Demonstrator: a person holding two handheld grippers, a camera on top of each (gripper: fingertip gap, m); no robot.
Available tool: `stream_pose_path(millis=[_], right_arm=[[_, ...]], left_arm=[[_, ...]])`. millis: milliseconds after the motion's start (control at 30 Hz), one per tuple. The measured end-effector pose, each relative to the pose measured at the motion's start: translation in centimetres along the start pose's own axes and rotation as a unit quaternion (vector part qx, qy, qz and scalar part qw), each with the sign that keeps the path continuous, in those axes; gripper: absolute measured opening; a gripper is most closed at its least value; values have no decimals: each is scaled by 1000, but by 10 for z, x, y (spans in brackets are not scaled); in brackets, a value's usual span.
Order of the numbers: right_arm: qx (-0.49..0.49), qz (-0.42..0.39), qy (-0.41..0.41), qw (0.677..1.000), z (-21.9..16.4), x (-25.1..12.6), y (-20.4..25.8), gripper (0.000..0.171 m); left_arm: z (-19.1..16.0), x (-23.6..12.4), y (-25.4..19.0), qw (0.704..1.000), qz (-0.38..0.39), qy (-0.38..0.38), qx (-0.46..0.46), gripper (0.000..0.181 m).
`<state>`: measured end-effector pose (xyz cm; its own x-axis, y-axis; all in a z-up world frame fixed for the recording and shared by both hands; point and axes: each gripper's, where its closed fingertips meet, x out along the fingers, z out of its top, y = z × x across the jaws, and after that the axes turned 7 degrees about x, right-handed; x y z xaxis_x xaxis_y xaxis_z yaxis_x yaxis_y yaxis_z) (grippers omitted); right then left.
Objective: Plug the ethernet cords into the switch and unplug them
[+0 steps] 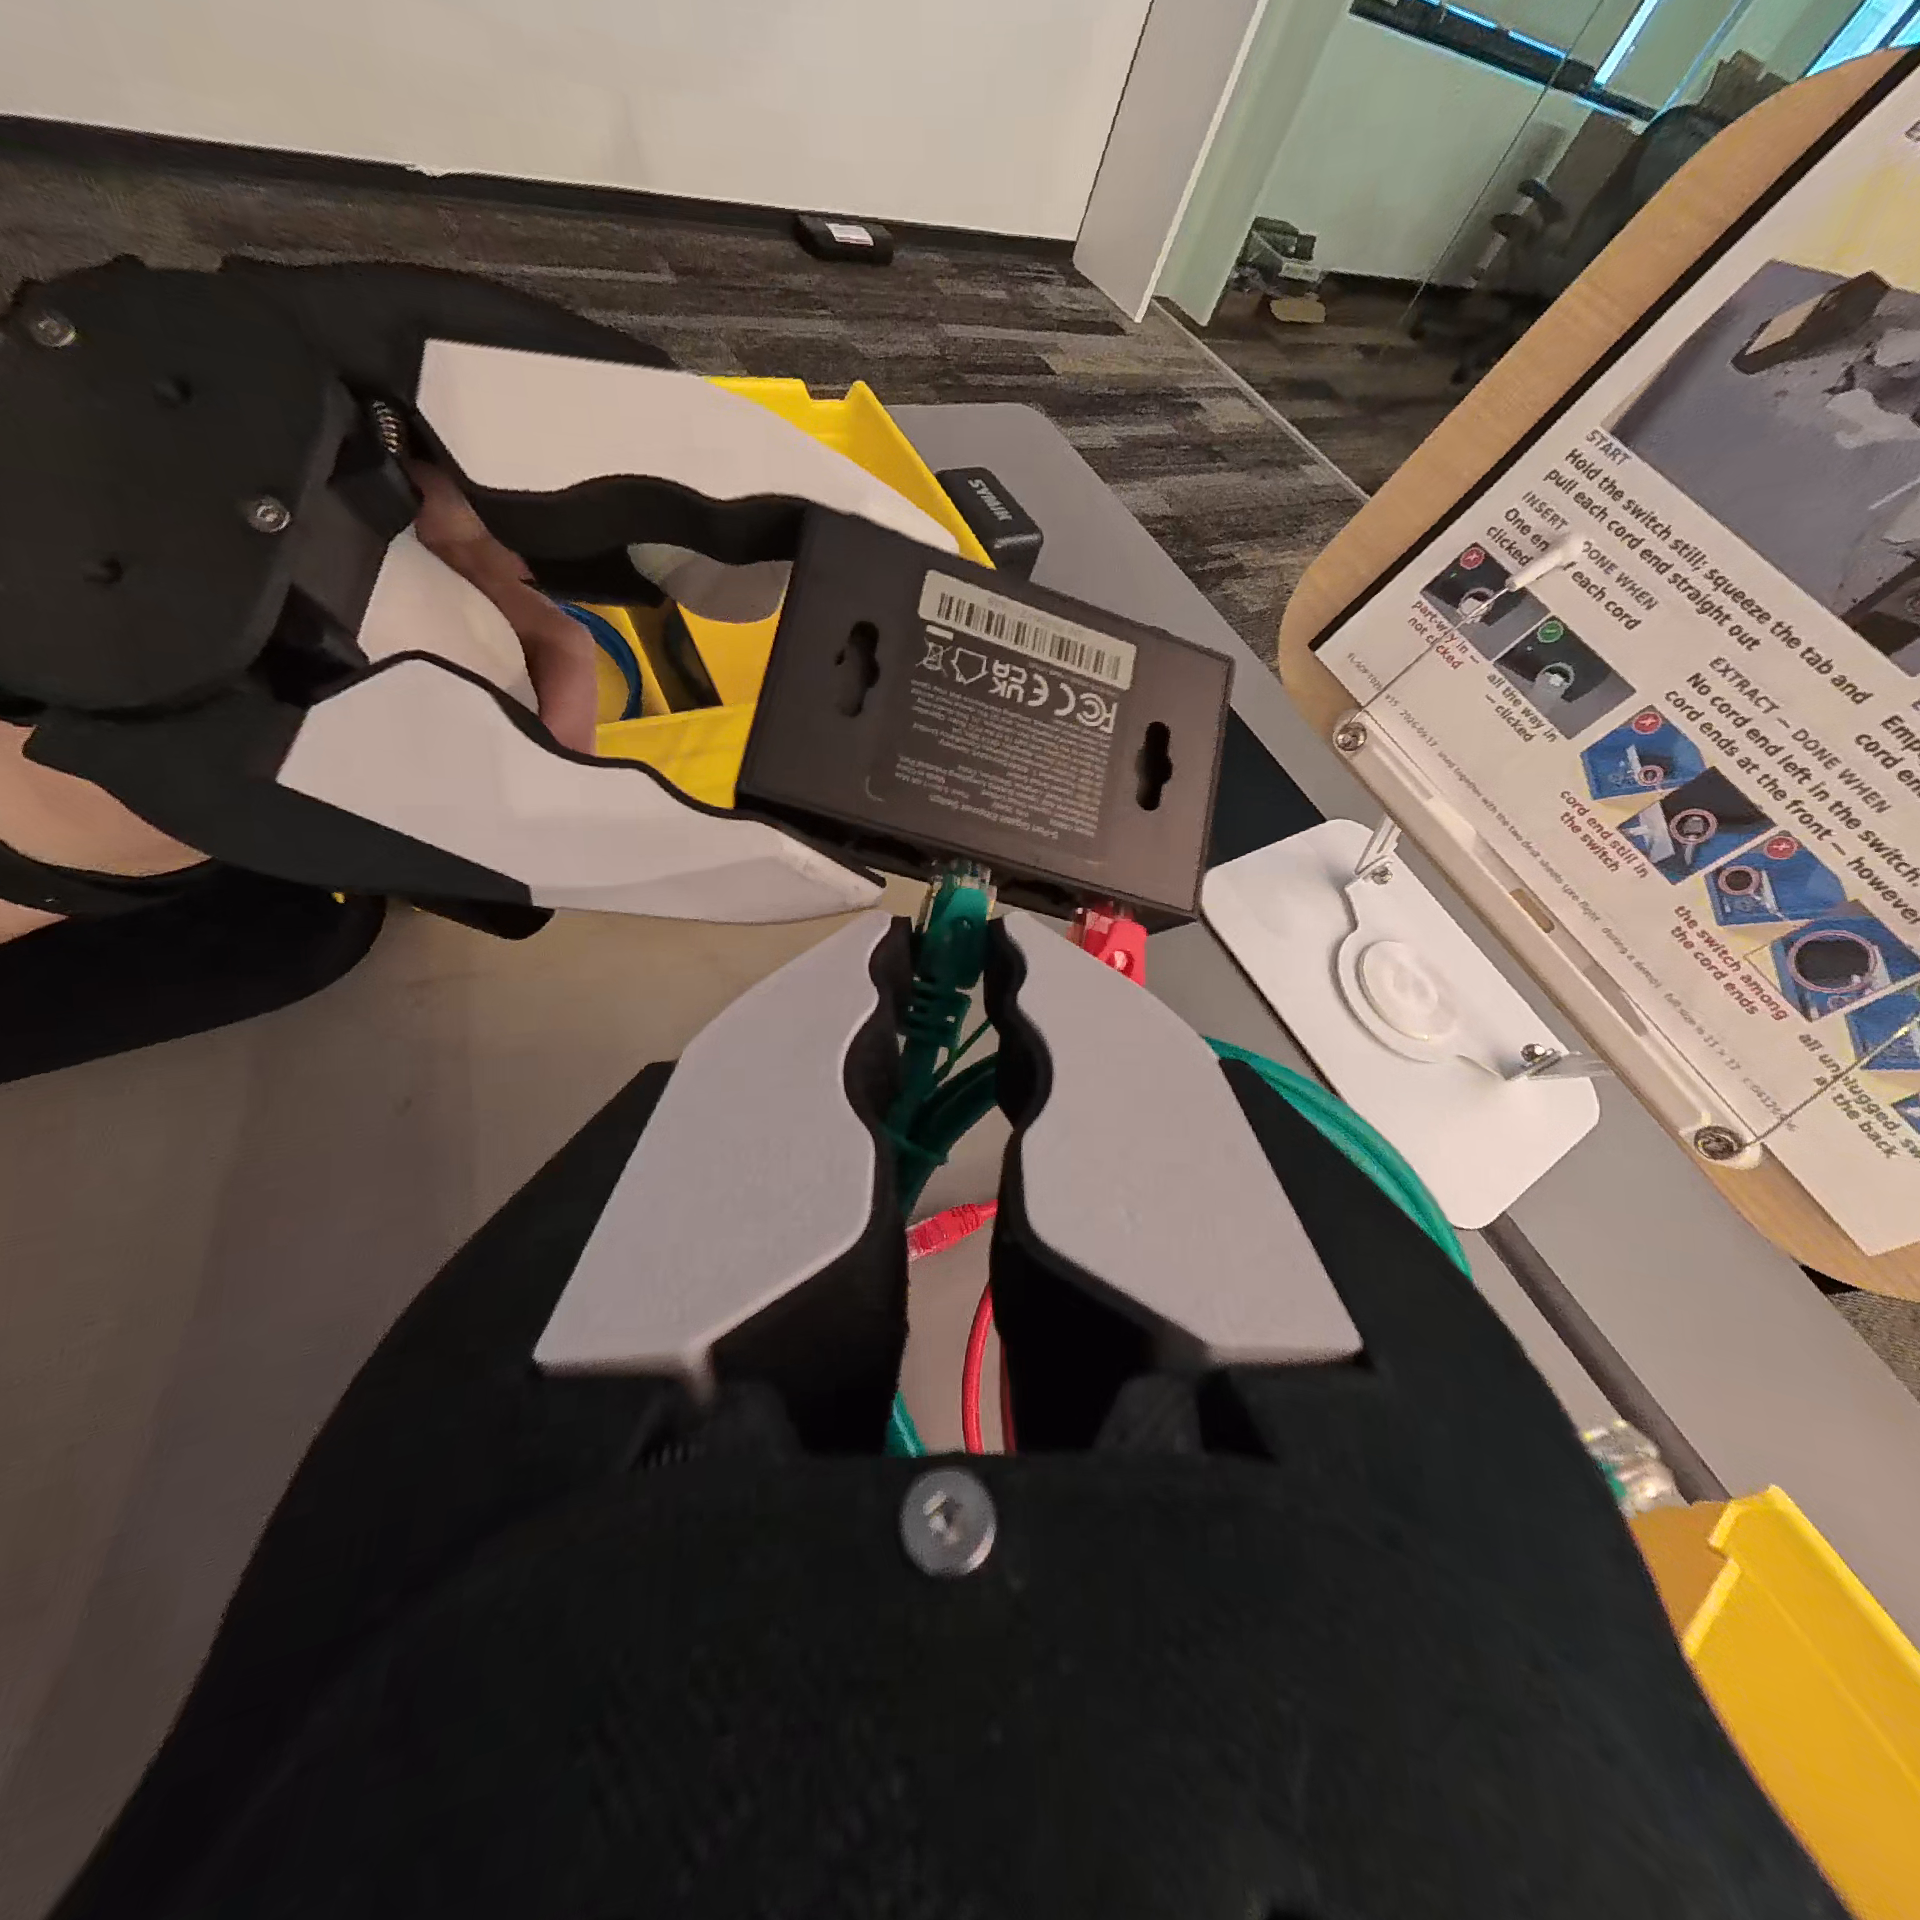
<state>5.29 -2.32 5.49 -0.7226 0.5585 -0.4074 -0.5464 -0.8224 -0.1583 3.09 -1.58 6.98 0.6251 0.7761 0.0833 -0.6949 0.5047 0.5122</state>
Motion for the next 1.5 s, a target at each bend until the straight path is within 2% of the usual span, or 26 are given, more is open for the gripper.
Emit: stream_pose_path(millis=[467,667,900,1000,1100,1267,1400,1500], right_arm=[[19,-11,-30,999,2,6,-1,12],[24,0,-79,997,11,9,-4,14],[-21,-21,-78,996,8,15,-4,17],[-25,-23,-74,997,8,15,-3,16],[2,-11,-71,997,5,15,-7,16],[96,20,-60,993,1,5,-21,19],[196,107,-65,972,-4,10,-12,19],[204,137,-44,968,-14,23,-4,25]], left_arm=[[-3,-2,2,1000,-6,9,3,61],[-3,1,12,999,16,-1,-48,61],[-10,1,17,998,31,18,-51,61],[-15,3,16,997,12,23,-78,61],[-23,6,15,996,1,33,-84,61],[-32,5,26,996,25,47,-67,61],[-31,-2,42,995,50,44,-68,61],[-24,-8,50,995,69,34,-63,61]])
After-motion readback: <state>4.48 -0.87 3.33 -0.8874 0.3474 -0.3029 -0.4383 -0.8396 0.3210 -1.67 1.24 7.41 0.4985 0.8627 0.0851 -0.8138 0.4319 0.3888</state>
